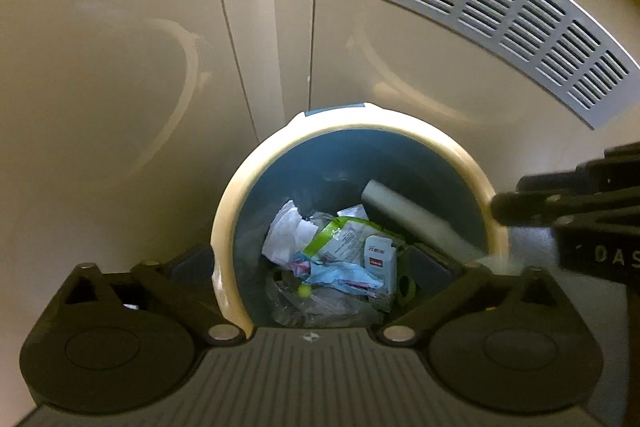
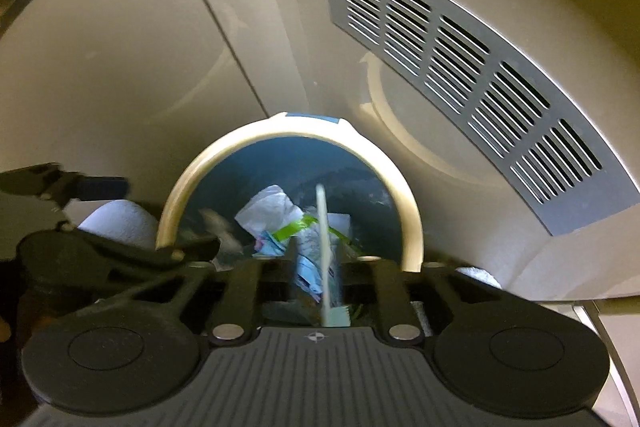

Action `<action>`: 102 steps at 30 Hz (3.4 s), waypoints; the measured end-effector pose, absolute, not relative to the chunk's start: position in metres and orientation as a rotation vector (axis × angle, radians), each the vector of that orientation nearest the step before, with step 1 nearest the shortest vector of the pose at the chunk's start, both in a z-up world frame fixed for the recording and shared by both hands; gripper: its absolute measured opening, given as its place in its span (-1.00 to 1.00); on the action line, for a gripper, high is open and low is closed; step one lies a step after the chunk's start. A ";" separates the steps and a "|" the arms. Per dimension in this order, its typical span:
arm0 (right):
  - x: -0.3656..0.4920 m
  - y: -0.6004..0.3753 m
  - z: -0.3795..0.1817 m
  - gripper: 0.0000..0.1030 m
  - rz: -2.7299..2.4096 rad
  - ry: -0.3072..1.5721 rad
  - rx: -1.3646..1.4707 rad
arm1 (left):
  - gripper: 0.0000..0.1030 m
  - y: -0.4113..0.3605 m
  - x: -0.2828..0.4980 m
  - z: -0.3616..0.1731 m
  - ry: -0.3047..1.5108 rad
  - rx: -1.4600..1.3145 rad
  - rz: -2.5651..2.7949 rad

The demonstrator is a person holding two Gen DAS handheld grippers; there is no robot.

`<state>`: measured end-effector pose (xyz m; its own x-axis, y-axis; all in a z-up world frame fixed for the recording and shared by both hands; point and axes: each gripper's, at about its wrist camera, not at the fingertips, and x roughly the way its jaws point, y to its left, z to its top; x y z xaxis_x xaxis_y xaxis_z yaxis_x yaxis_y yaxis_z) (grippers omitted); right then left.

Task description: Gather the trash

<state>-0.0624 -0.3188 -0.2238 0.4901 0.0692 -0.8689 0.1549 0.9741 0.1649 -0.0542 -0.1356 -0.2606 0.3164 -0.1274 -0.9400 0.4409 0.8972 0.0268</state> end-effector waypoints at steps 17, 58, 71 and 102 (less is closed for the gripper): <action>-0.137 -0.303 -0.154 0.97 -0.047 0.774 0.075 | 0.99 -0.118 -0.116 -0.160 0.982 0.331 -0.346; -0.196 -0.276 -0.131 1.00 -0.096 0.769 -0.042 | 0.99 -0.107 -0.148 -0.123 1.038 0.283 -0.129; -0.158 -0.282 -0.151 1.00 -0.034 0.887 0.088 | 0.99 -0.107 -0.131 -0.154 1.117 0.281 -0.152; -0.130 -0.277 -0.184 1.00 -0.117 1.041 0.041 | 0.99 -0.104 -0.114 -0.194 1.224 0.321 -0.125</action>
